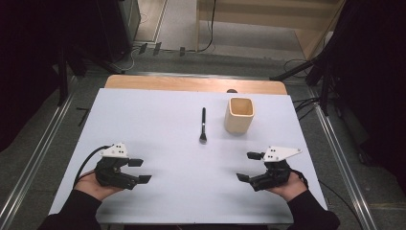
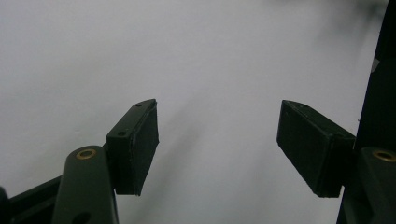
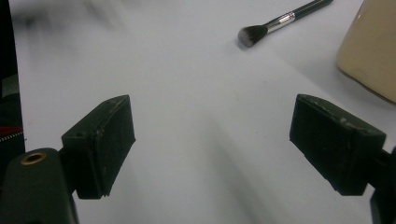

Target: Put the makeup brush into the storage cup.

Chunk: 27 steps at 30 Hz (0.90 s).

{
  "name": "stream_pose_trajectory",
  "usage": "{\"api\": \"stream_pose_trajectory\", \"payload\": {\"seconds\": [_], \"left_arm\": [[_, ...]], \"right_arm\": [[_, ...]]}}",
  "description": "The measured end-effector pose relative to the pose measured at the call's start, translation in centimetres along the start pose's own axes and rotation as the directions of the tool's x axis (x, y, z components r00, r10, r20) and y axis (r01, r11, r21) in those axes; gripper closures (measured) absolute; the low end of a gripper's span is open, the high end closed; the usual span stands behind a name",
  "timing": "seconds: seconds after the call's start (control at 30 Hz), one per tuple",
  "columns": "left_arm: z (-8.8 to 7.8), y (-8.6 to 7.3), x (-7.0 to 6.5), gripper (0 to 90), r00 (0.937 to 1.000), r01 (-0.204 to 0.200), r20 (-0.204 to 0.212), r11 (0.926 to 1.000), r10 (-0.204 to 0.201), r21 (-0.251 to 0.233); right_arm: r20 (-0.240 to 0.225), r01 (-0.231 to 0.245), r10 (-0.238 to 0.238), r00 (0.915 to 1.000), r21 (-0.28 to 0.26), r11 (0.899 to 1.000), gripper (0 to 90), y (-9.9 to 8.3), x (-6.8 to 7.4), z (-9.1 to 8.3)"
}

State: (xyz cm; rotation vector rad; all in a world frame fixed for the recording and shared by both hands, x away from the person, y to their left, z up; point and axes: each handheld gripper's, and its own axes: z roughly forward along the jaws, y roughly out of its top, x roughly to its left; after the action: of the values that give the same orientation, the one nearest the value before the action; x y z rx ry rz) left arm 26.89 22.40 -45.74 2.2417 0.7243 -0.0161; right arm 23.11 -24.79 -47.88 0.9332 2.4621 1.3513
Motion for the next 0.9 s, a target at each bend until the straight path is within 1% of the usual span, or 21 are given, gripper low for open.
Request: {"api": "stream_pose_trajectory", "payload": {"seconds": [0.37,0.57,0.9], "left_arm": [[0.0,0.04,0.02,30.1,1.0,0.007,0.001,1.0,-0.007,0.002],[0.03,0.15,-0.02,30.0,0.9997,0.024,0.003,0.9997,-0.024,0.006],[0.14,0.26,-0.12,30.0,0.9994,0.031,-0.014,0.9995,-0.03,0.007]], "right_arm": [[-0.001,-0.002,0.002,1.0,0.005,1.0,15.0,-0.02,0.03,0.02],[-0.001,-0.002,0.002,1.0,0.006,1.0,15.0,-0.03,0.02,0.03],[0.003,-0.004,0.004,1.0,0.008,1.0,15.0,-0.08,-0.01,0.03]]}}
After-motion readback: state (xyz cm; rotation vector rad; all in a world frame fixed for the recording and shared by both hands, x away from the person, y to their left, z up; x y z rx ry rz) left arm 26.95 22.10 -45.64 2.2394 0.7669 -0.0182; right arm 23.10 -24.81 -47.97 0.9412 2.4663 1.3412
